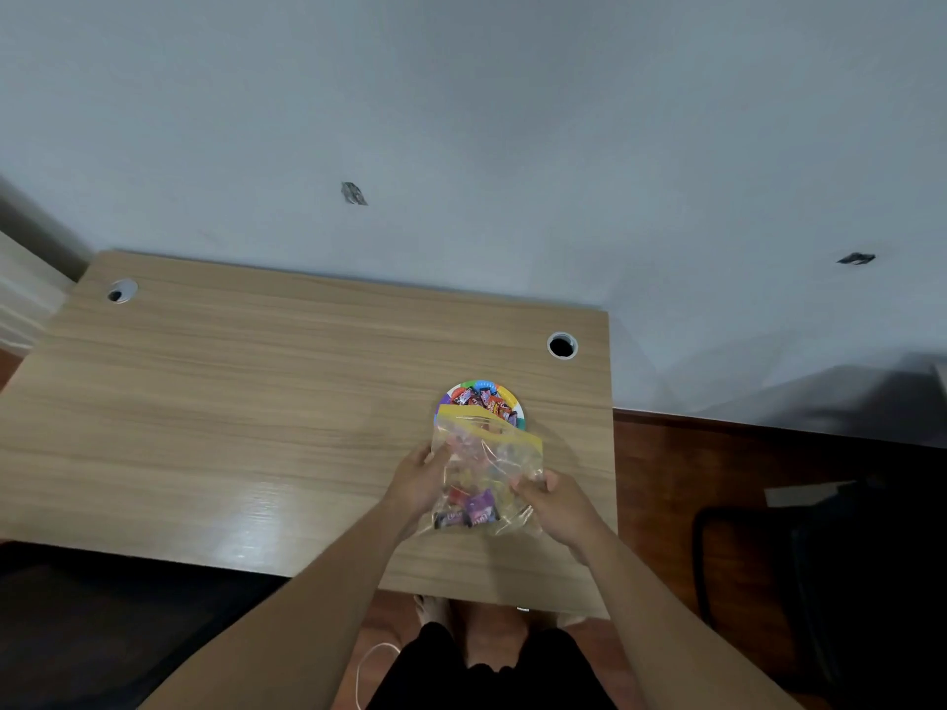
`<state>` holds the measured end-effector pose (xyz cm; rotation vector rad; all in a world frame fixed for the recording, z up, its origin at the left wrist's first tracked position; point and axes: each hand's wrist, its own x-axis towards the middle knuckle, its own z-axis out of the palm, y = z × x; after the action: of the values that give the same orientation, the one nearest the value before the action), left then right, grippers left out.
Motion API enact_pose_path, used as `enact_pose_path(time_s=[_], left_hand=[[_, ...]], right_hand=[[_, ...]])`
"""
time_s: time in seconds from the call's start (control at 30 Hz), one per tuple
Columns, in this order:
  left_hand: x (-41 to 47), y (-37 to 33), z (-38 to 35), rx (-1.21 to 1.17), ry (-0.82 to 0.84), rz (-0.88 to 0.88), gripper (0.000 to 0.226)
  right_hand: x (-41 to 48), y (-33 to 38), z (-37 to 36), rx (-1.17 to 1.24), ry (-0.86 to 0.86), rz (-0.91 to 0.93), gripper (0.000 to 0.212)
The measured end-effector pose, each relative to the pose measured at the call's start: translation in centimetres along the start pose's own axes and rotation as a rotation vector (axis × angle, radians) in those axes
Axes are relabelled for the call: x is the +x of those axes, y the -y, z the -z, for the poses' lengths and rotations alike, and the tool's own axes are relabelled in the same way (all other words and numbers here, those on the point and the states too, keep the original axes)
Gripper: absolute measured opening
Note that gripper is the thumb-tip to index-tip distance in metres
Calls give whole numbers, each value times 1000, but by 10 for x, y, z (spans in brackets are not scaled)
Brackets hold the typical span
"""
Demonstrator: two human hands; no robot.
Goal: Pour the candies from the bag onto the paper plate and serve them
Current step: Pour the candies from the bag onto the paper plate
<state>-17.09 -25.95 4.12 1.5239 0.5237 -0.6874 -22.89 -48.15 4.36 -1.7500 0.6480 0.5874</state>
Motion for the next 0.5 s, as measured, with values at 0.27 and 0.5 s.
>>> enact_pose_path(time_s=[0.27, 0.5], left_hand=[[-4, -23, 19, -17, 65, -174, 18], [-14, -61, 28, -7, 192, -338, 28]], right_hand=[[5, 13, 14, 8, -14, 43, 16], [-4, 33, 21, -9, -82, 102, 34]])
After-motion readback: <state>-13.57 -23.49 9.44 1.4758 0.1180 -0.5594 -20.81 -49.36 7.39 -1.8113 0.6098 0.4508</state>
